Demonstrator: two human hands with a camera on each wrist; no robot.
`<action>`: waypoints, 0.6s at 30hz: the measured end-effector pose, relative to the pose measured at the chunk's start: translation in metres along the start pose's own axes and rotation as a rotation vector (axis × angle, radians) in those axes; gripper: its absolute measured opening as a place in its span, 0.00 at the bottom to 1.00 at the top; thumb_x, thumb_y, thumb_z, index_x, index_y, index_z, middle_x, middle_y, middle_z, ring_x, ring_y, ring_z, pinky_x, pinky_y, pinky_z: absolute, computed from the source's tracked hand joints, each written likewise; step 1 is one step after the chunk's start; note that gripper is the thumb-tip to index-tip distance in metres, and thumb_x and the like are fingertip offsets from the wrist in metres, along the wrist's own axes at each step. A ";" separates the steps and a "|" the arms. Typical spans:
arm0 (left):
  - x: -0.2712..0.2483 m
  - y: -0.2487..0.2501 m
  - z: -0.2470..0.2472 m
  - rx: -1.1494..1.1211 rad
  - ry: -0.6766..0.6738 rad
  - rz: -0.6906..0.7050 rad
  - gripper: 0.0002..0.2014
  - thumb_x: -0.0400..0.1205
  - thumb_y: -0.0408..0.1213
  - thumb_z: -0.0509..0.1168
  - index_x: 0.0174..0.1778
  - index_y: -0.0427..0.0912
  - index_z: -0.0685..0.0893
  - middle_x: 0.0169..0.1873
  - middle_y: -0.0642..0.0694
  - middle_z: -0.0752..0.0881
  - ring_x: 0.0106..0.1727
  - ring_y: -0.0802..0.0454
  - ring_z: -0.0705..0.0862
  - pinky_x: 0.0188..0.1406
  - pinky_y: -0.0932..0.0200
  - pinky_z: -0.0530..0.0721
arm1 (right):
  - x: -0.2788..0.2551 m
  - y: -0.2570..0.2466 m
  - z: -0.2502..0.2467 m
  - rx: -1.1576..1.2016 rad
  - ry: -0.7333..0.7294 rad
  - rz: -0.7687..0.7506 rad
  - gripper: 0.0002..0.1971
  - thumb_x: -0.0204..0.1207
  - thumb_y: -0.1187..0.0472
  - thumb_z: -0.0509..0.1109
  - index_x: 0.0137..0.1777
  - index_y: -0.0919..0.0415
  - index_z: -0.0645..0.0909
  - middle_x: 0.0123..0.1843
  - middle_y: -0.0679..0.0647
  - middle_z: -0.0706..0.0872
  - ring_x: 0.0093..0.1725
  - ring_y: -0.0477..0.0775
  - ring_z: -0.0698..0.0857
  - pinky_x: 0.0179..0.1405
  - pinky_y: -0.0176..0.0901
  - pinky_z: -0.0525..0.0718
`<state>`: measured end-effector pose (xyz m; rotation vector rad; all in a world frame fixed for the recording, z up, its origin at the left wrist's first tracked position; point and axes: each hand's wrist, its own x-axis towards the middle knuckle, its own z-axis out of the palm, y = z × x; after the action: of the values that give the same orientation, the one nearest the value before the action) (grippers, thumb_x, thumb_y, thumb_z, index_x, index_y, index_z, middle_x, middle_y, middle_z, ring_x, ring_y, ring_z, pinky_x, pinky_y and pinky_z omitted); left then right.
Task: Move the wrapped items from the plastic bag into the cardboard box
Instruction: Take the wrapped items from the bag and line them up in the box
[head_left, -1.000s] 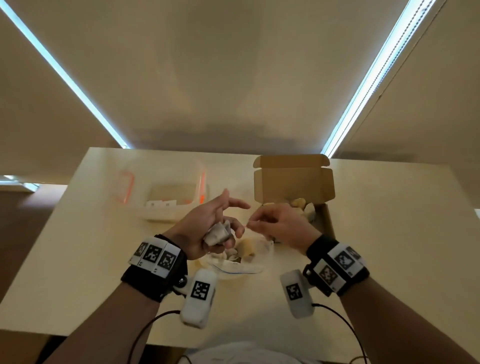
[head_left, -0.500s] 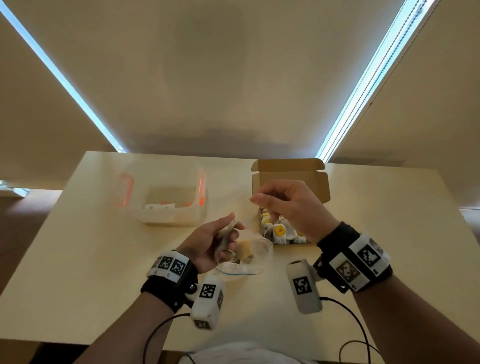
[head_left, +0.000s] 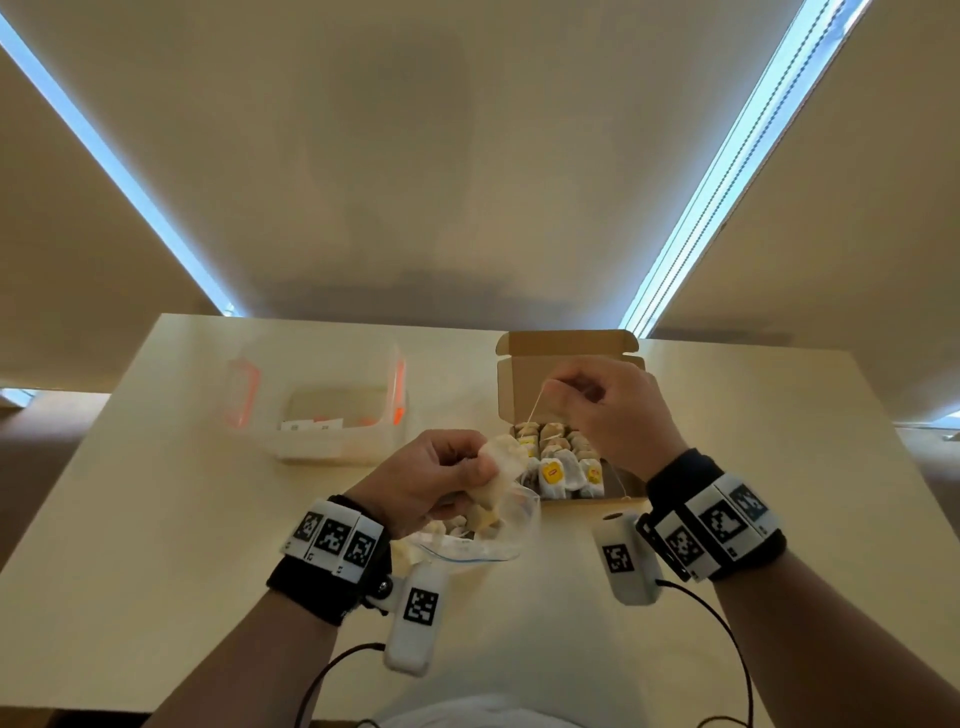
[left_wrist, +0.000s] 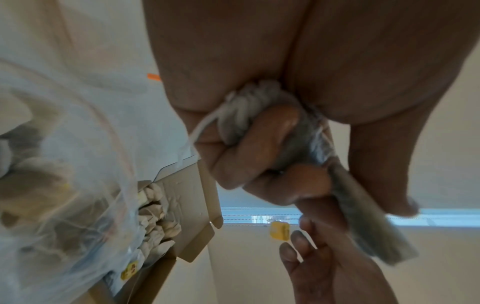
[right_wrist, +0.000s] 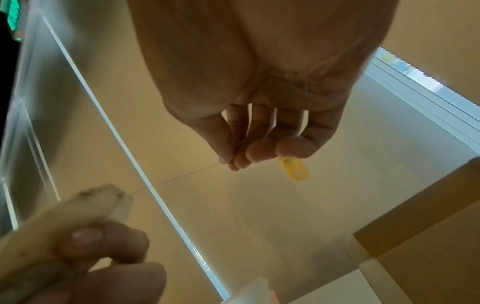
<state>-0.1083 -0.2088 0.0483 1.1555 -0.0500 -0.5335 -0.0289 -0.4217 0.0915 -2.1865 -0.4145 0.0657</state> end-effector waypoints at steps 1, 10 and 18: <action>-0.001 0.004 0.003 0.045 -0.011 0.006 0.13 0.68 0.54 0.81 0.35 0.50 0.89 0.25 0.52 0.83 0.19 0.60 0.71 0.17 0.68 0.63 | -0.001 0.002 -0.001 0.003 0.012 0.003 0.06 0.79 0.60 0.73 0.43 0.50 0.88 0.35 0.37 0.87 0.37 0.34 0.83 0.37 0.20 0.77; 0.010 0.020 0.030 0.037 0.236 0.230 0.07 0.75 0.43 0.77 0.42 0.43 0.93 0.38 0.53 0.83 0.20 0.58 0.62 0.19 0.59 0.54 | -0.014 0.007 0.021 0.066 -0.129 0.087 0.04 0.81 0.55 0.71 0.49 0.51 0.87 0.39 0.44 0.89 0.38 0.42 0.86 0.38 0.30 0.82; 0.020 0.031 0.033 0.001 0.511 0.176 0.14 0.86 0.33 0.61 0.59 0.26 0.84 0.24 0.44 0.69 0.17 0.58 0.60 0.17 0.63 0.60 | -0.049 -0.004 0.047 0.008 -0.209 -0.105 0.07 0.83 0.54 0.68 0.50 0.50 0.89 0.38 0.37 0.88 0.38 0.43 0.84 0.40 0.33 0.80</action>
<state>-0.0893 -0.2367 0.0851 1.2458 0.2861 -0.0729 -0.0851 -0.3985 0.0611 -2.1539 -0.6450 0.2392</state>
